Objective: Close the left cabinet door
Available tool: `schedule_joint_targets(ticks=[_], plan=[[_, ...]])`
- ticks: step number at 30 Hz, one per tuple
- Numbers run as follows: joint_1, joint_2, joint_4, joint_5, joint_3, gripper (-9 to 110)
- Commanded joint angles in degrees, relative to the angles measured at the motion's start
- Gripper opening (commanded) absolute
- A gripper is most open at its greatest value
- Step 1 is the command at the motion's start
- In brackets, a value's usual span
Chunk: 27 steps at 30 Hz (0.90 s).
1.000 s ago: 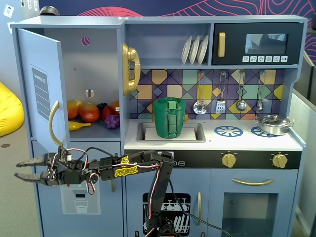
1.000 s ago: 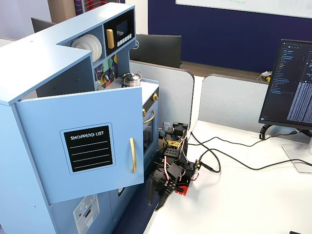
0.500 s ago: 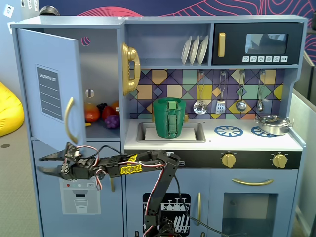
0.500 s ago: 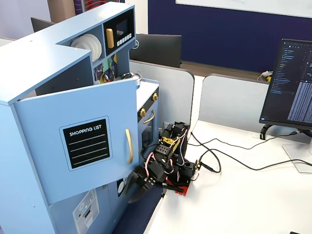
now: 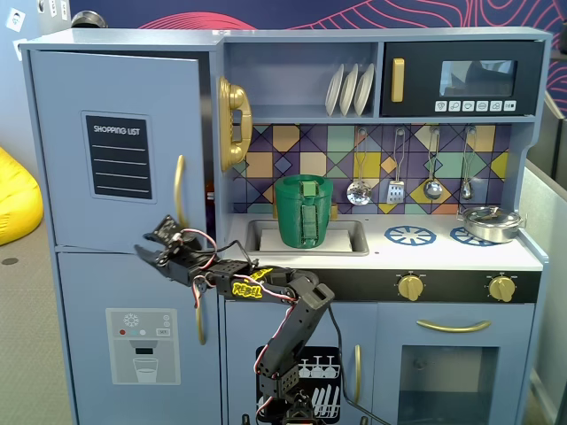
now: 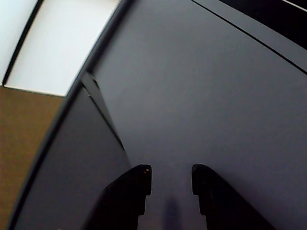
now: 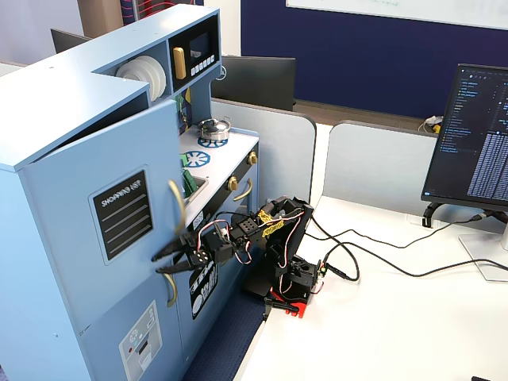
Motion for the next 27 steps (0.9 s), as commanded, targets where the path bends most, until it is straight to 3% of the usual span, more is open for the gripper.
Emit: schedule_joint_targets(ticks=[1,11,17,22,27], plan=[[4.2,2.9,-2.3,1.0,-0.9,0],[7.9,-1.8,-4.8,1.1,-4.2,0],[6.0,11.4,-0.4,3.9,9.5,0],[13.7,33.8,21.4,12.8,23.6,0],[29.7,50.3,49.2,22.0,32.1,0]])
